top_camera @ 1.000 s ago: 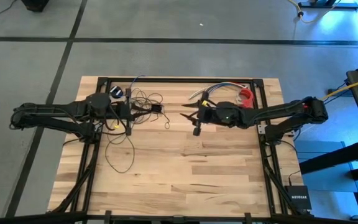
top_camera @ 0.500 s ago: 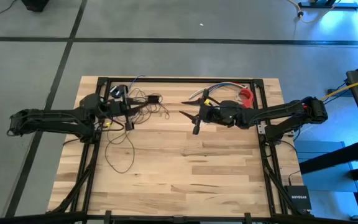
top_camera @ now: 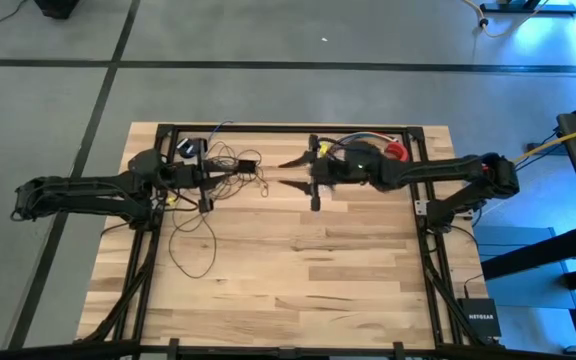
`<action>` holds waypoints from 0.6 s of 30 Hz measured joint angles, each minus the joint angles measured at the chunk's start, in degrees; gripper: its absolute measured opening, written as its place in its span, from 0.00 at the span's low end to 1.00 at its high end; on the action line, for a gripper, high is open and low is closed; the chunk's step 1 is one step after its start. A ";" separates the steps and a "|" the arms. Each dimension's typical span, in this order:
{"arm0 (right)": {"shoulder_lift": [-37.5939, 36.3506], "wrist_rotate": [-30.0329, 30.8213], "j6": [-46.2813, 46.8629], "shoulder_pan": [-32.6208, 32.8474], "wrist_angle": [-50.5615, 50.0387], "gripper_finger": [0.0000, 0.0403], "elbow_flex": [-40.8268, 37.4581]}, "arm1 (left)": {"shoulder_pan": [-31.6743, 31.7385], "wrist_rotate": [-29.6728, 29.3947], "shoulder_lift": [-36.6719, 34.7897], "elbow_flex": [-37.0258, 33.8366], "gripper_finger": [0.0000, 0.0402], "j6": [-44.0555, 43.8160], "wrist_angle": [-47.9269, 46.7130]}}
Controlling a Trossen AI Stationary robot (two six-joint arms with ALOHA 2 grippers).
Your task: Coiling cords
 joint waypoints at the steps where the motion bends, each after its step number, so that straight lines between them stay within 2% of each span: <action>1: 0.29 -0.84 0.44 0.02 -3.26 0.43 0.83 | 0.00 1.06 -0.02 0.00 0.00 0.32 -0.31; 5: 1.84 -5.39 0.39 0.18 -15.11 0.43 1.77 | 0.00 6.55 0.09 0.00 0.00 1.28 -1.86; 13: 7.31 -7.99 1.73 0.14 -9.02 0.43 2.01 | -0.13 7.88 -0.06 0.01 0.00 0.98 -2.11; 18: 12.04 -9.99 -0.03 0.14 -8.20 0.43 5.17 | -0.13 11.73 -0.16 0.00 0.00 0.82 -2.18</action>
